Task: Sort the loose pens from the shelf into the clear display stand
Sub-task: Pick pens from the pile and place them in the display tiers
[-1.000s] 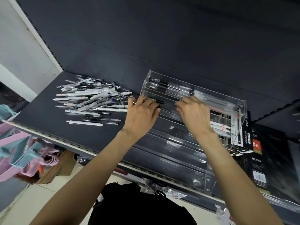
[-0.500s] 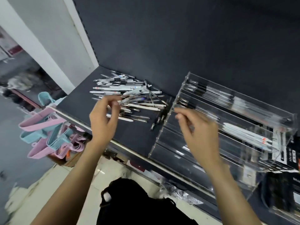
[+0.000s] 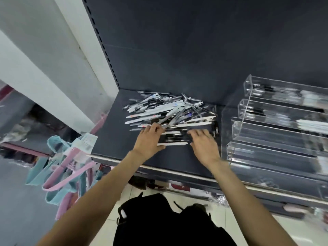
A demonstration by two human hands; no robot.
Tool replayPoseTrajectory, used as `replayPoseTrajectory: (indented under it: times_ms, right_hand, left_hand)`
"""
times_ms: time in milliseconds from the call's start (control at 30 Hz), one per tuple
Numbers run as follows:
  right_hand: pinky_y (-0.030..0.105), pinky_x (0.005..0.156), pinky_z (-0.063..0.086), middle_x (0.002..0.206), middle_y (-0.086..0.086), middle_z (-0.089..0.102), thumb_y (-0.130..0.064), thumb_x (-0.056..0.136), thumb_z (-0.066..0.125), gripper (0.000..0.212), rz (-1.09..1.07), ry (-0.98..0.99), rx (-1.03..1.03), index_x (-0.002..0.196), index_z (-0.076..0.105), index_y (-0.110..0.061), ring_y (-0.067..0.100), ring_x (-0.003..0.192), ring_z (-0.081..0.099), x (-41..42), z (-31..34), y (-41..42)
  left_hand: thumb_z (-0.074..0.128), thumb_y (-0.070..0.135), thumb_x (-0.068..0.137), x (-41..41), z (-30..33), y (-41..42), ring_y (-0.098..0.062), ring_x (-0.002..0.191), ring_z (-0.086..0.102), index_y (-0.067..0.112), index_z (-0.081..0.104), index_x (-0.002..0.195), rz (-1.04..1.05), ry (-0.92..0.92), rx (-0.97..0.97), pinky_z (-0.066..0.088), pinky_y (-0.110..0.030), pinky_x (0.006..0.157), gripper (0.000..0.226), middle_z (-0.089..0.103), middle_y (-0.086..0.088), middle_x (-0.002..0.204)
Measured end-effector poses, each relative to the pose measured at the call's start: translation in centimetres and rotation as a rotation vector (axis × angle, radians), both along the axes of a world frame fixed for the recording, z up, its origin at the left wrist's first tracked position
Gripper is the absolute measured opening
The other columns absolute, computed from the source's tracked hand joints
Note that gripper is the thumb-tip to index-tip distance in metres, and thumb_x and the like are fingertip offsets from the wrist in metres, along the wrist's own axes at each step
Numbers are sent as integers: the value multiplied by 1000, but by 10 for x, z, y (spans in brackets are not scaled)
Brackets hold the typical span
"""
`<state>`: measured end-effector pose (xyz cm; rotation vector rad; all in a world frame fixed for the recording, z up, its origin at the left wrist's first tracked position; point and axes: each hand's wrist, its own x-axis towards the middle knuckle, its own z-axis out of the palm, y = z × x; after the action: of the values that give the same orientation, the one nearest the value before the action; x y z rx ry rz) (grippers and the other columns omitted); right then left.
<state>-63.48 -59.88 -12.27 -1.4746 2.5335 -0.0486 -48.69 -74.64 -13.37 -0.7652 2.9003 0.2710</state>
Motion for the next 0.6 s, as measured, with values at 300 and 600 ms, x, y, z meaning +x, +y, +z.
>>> replayPoseTrajectory:
  times_ms: [300,600]
  right_hand:
    - [34,98,36,124,11,49,-27,96,48,34,68,177,247,122,44,-6,28,117,42,0,-11,-4]
    - [35,96,39,120,10,52,-31,96,47,35,72,190,251,121,45,-7,27,114,47,-1,-8,7]
  left_hand:
    - [60,40,90,6,-8,-16,-24,124,42,21,45,132,-14,69,87,34,-34,106,49,37,-5,133]
    - [61,39,90,-3,-4,-16,-23,119,43,15,49,128,-2,31,76,39,-35,104,47,37,-7,126]
